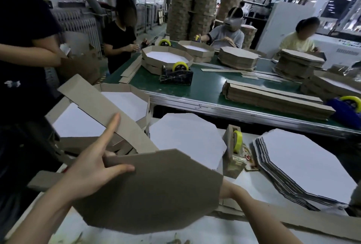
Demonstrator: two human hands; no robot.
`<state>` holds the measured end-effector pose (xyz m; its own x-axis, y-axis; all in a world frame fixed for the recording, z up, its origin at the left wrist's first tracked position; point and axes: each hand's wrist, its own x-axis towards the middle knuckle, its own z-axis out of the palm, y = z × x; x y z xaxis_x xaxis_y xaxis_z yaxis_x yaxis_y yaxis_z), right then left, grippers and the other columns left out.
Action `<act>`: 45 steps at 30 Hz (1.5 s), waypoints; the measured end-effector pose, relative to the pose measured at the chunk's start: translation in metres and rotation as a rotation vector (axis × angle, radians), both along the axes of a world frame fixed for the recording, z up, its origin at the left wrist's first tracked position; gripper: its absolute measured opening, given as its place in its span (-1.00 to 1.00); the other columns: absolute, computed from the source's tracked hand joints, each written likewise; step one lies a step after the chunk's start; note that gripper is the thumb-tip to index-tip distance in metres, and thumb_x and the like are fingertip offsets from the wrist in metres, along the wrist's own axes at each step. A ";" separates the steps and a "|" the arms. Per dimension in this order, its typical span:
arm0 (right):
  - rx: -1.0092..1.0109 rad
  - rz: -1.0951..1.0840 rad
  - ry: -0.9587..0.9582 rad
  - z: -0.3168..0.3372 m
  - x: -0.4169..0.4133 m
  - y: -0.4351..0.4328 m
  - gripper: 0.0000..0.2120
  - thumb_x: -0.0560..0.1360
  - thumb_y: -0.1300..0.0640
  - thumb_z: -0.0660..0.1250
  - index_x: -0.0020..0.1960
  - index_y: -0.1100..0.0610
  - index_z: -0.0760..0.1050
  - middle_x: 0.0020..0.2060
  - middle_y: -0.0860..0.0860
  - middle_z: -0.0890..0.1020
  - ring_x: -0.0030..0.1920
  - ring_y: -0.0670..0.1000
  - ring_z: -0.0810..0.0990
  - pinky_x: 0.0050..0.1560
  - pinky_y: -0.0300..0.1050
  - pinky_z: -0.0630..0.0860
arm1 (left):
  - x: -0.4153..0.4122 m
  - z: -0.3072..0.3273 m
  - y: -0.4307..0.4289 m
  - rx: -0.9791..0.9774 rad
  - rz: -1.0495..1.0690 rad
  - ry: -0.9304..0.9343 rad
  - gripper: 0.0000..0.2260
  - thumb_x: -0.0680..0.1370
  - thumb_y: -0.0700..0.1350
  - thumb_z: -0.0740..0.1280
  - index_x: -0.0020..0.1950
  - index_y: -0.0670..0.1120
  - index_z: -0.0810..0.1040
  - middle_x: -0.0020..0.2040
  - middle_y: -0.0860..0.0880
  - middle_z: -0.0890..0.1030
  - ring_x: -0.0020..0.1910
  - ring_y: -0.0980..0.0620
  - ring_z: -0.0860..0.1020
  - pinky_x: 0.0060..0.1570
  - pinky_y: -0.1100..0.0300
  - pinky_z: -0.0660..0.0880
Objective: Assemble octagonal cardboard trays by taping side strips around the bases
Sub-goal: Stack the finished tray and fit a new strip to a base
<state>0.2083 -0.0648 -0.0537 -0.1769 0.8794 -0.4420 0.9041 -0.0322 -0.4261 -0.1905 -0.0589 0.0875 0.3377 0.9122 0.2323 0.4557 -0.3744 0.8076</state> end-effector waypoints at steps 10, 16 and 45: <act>-0.059 -0.205 -0.098 0.000 0.040 -0.012 -0.69 0.56 0.19 0.27 0.28 0.21 0.53 0.21 0.10 0.60 0.23 0.12 0.55 0.21 -0.05 0.47 | 0.063 0.002 -0.004 0.132 -0.097 0.145 0.06 0.33 0.10 0.56 0.45 0.47 -0.23 -0.11 0.21 0.58 -0.11 0.10 0.57 -0.19 0.22 0.42; 0.431 -0.490 0.256 0.097 -0.001 0.024 -0.72 0.65 0.28 0.12 0.22 0.22 0.56 0.09 0.07 0.65 0.09 0.02 0.60 0.22 -0.01 0.52 | 0.075 0.009 -0.002 0.136 -0.100 0.206 0.06 0.38 0.10 0.53 0.42 0.47 -0.32 0.31 0.01 0.52 -0.24 0.15 0.54 -0.16 0.17 0.46; 0.475 -0.050 0.534 0.243 -0.112 0.012 -0.80 0.61 -0.03 0.28 -0.10 -0.03 0.63 -0.31 -0.16 0.62 -0.29 -0.18 0.52 -0.23 -0.32 0.39 | 0.017 0.006 -0.011 -0.178 -0.163 -0.112 -0.89 0.36 0.04 0.50 -0.14 0.12 0.73 -0.19 0.07 0.71 -0.16 0.10 0.68 -0.14 0.18 0.59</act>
